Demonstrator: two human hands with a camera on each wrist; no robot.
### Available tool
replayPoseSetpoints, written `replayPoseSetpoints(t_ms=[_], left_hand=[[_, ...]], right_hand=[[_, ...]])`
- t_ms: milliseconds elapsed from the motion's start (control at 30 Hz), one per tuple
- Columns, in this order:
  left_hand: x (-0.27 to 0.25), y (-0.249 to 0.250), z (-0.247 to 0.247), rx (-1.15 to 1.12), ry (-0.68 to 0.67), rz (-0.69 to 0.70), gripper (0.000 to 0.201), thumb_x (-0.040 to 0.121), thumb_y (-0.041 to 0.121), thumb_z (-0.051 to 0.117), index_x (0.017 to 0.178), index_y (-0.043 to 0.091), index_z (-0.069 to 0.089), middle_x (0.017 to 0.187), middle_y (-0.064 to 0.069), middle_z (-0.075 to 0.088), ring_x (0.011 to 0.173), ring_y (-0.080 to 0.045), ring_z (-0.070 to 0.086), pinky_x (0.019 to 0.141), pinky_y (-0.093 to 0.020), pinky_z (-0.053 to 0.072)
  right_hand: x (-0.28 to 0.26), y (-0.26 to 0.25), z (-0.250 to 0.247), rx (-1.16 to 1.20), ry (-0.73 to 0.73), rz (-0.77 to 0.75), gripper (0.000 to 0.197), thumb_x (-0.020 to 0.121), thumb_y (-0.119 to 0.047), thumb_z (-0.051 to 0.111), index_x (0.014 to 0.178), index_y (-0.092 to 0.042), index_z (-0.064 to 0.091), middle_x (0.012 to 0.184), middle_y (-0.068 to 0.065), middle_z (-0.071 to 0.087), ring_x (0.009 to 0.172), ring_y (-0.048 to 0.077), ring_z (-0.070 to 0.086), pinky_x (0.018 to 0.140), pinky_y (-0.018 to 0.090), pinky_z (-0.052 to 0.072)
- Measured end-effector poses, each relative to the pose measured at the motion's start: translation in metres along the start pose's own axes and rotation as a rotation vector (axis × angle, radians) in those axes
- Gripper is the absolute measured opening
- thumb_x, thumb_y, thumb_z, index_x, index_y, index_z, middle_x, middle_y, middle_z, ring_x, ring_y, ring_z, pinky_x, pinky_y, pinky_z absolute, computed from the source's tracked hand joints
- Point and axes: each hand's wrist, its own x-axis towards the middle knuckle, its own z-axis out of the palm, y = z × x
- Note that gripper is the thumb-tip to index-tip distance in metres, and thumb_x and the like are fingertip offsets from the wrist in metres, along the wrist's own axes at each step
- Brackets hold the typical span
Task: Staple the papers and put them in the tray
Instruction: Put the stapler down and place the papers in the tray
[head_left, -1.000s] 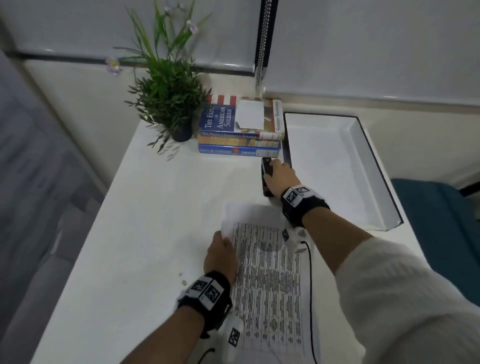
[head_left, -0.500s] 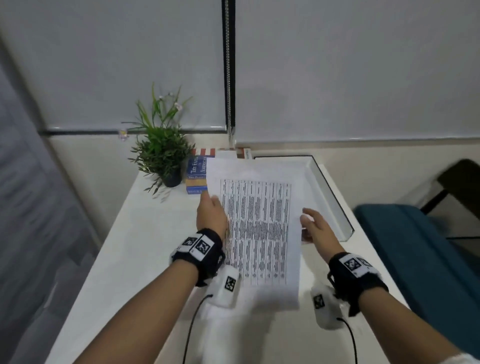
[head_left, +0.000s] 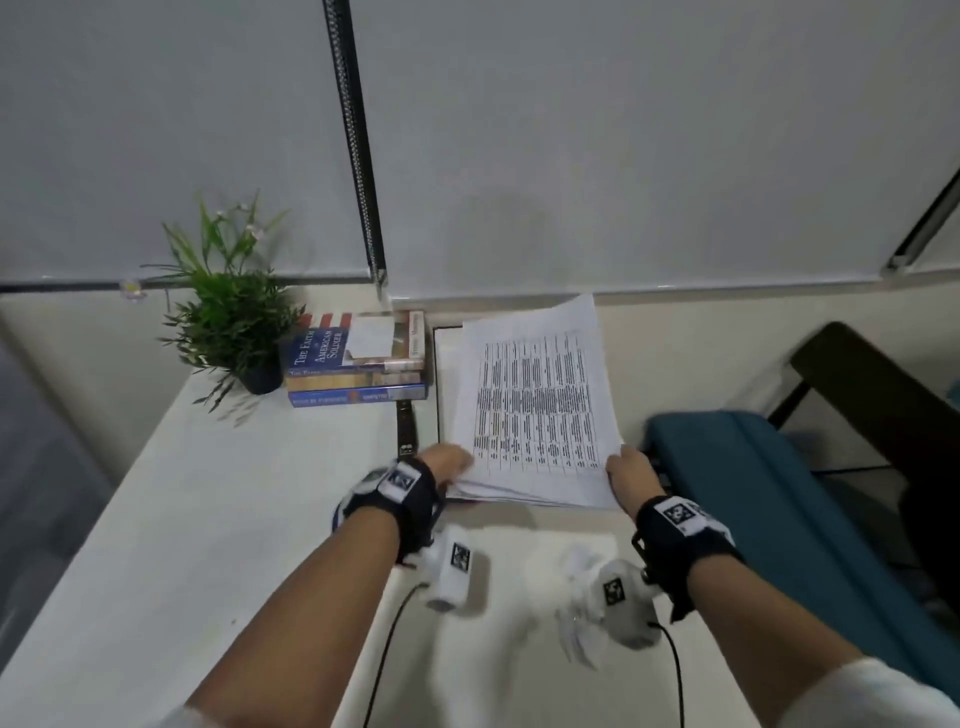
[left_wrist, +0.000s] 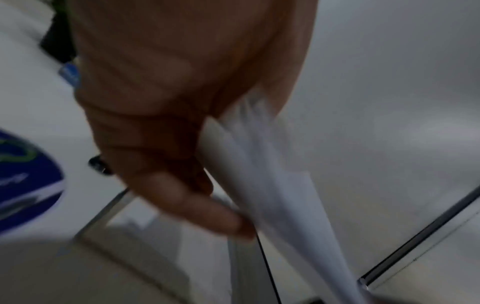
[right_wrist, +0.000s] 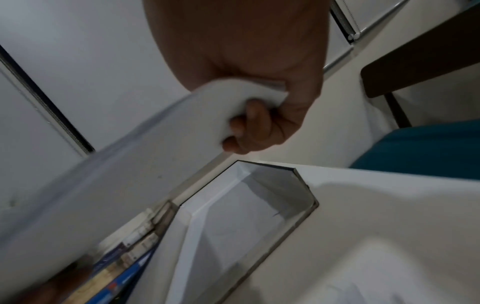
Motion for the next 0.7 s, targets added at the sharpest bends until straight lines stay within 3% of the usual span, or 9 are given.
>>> replayPoseSetpoints(t_ms=[33, 100, 167, 233, 333, 400, 467, 600, 700], left_hand=[[0.0, -0.007, 0.008, -0.055, -0.029, -0.032, 0.024, 0.093, 0.006, 0.043, 0.109, -0.007, 0.055, 0.097, -0.026, 0.072, 0.081, -0.027, 0.072, 0.066, -0.028, 0.059], [0.004, -0.01, 0.017, -0.102, 0.029, -0.073, 0.027, 0.095, 0.003, 0.035, 0.07, 0.002, 0.045, 0.038, -0.012, 0.06, 0.027, -0.014, 0.055, 0.027, -0.01, 0.036], [0.02, -0.007, 0.019, -0.078, 0.161, -0.028, 0.036, 0.094, 0.004, 0.035, 0.059, 0.012, 0.033, 0.045, -0.006, 0.047, 0.026, -0.012, 0.046, 0.024, -0.011, 0.03], [0.039, -0.003, 0.019, 0.017, 0.27, 0.065, 0.039, 0.094, 0.008, 0.038, 0.058, 0.021, 0.028, 0.069, -0.006, 0.047, 0.05, -0.016, 0.046, 0.044, -0.023, 0.045], [0.063, 0.0, 0.022, 0.101, 0.307, 0.092, 0.038, 0.094, 0.007, 0.036, 0.061, 0.022, 0.028, 0.086, -0.009, 0.045, 0.087, -0.021, 0.05, 0.071, -0.032, 0.048], [0.075, 0.006, 0.026, 0.088, 0.286, 0.081, 0.016, 0.095, 0.004, 0.034, 0.09, 0.014, 0.045, 0.091, -0.008, 0.042, 0.102, -0.026, 0.053, 0.076, -0.033, 0.046], [0.086, 0.012, 0.03, 0.105, 0.27, 0.078, 0.032, 0.095, 0.003, 0.034, 0.127, 0.001, 0.039, 0.099, -0.008, 0.039, 0.108, -0.03, 0.056, 0.09, -0.037, 0.047], [0.118, 0.015, 0.033, 0.088, 0.293, 0.042, 0.038, 0.094, 0.002, 0.034, 0.131, -0.008, 0.035, 0.101, -0.009, 0.04, 0.114, -0.035, 0.056, 0.099, -0.043, 0.046], [0.137, 0.017, 0.033, 0.083, 0.323, 0.052, 0.038, 0.094, 0.002, 0.034, 0.131, -0.008, 0.035, 0.114, -0.021, 0.053, 0.106, -0.03, 0.055, 0.098, -0.041, 0.045]], right_hand=[[0.009, -0.001, -0.002, -0.038, -0.02, 0.021, 0.028, 0.09, 0.002, 0.034, 0.109, 0.014, 0.052, 0.124, 0.035, 0.052, 0.11, 0.041, 0.053, 0.084, 0.035, 0.041], [0.025, -0.004, 0.0, -0.105, -0.037, 0.036, 0.03, 0.089, 0.004, 0.035, 0.111, 0.013, 0.052, 0.126, 0.033, 0.053, 0.116, 0.039, 0.053, 0.087, 0.035, 0.043], [0.04, -0.008, 0.005, -0.089, -0.044, 0.048, 0.036, 0.085, 0.003, 0.038, 0.117, 0.012, 0.052, 0.125, 0.031, 0.056, 0.114, 0.04, 0.054, 0.088, 0.036, 0.044], [0.055, -0.011, 0.013, -0.116, -0.052, 0.035, 0.043, 0.084, 0.003, 0.038, 0.125, 0.009, 0.05, 0.13, 0.028, 0.054, 0.119, 0.04, 0.051, 0.097, 0.037, 0.042], [0.073, -0.016, 0.022, -0.14, -0.07, 0.038, 0.05, 0.083, 0.005, 0.035, 0.132, 0.001, 0.047, 0.134, 0.023, 0.054, 0.121, 0.037, 0.052, 0.105, 0.042, 0.042], [0.088, -0.02, 0.027, -0.137, -0.058, 0.032, 0.05, 0.082, 0.007, 0.036, 0.13, 0.0, 0.048, 0.132, 0.022, 0.056, 0.119, 0.036, 0.054, 0.103, 0.041, 0.044], [0.102, -0.025, 0.032, -0.147, -0.034, 0.018, 0.048, 0.082, 0.008, 0.037, 0.127, -0.001, 0.05, 0.129, 0.021, 0.058, 0.116, 0.035, 0.056, 0.1, 0.038, 0.045], [0.123, -0.03, 0.041, -0.192, -0.052, 0.018, 0.049, 0.084, 0.006, 0.034, 0.13, -0.003, 0.05, 0.13, 0.017, 0.058, 0.116, 0.032, 0.055, 0.089, 0.027, 0.041], [0.136, -0.032, 0.046, -0.214, -0.069, 0.032, 0.052, 0.085, 0.006, 0.033, 0.133, -0.004, 0.047, 0.134, 0.017, 0.055, 0.12, 0.032, 0.053, 0.095, 0.03, 0.042]])
